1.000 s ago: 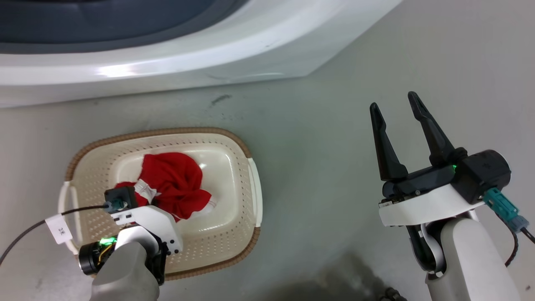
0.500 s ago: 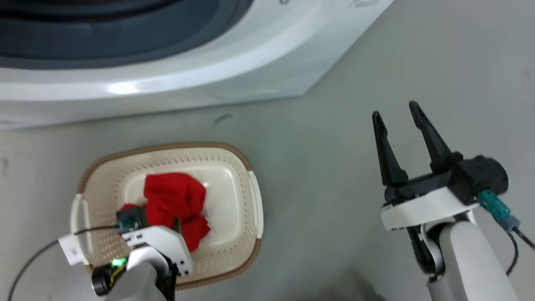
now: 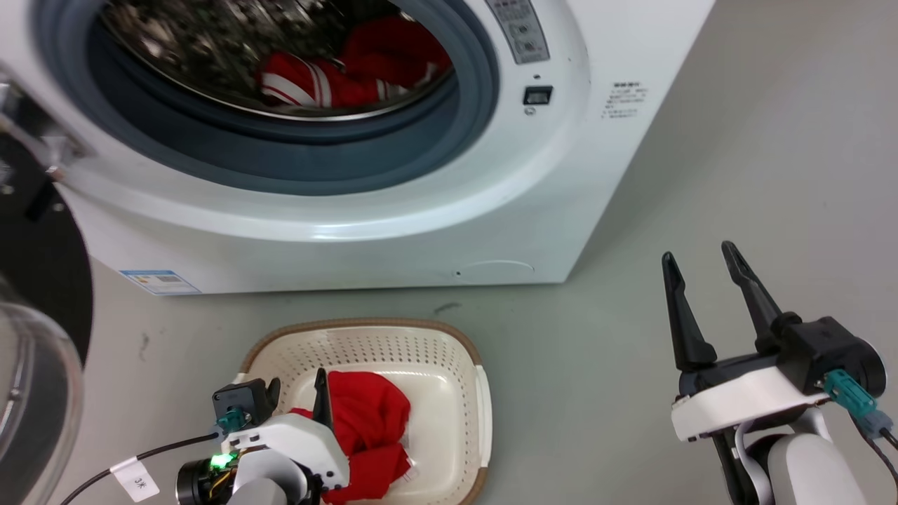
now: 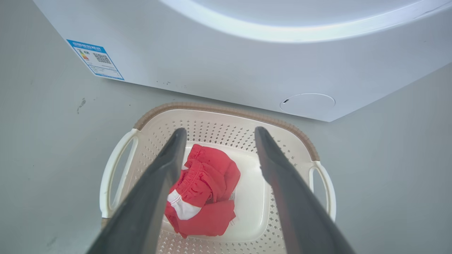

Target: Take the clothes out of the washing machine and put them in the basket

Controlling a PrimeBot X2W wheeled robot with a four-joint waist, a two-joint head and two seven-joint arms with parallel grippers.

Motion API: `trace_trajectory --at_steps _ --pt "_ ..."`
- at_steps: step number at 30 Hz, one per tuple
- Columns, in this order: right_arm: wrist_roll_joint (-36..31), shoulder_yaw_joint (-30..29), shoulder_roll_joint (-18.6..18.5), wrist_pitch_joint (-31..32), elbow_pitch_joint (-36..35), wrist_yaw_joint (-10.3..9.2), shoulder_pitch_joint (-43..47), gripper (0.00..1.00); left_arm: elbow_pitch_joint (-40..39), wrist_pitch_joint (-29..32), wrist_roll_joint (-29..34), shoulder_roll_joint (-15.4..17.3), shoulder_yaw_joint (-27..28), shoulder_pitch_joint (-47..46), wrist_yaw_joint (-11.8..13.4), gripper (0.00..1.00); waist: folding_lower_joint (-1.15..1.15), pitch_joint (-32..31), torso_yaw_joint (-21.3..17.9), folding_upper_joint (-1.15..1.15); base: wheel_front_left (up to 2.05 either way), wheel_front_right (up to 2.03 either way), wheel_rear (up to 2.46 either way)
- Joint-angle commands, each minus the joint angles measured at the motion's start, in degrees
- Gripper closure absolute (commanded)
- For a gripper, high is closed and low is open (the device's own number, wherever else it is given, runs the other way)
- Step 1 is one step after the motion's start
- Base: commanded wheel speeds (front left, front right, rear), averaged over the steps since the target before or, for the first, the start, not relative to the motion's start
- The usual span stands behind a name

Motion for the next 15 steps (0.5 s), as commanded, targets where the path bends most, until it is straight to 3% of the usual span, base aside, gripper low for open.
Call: trace_trajectory --at_steps 1,9,15 --pt "-0.3 -0.1 0.0 0.2 -0.5 -0.04 1.0 0.00 -1.2 -0.1 0.1 -0.2 -0.3 1.0 0.3 0.00 0.01 -1.6 1.4 0.00 0.00 0.00 0.00" --pt "-0.3 -0.5 0.0 1.8 -3.3 -0.04 2.6 0.00 -14.6 -0.1 3.1 -0.1 -2.2 1.7 1.9 0.00 0.01 -2.7 2.0 0.00 0.00 0.00 0.00" --pt "0.1 -0.4 0.0 2.3 -5.2 -0.04 2.6 0.00 -19.1 -0.1 7.0 -0.1 -1.5 -2.9 1.8 0.00 0.01 -2.0 1.5 0.00 0.00 0.00 0.00"
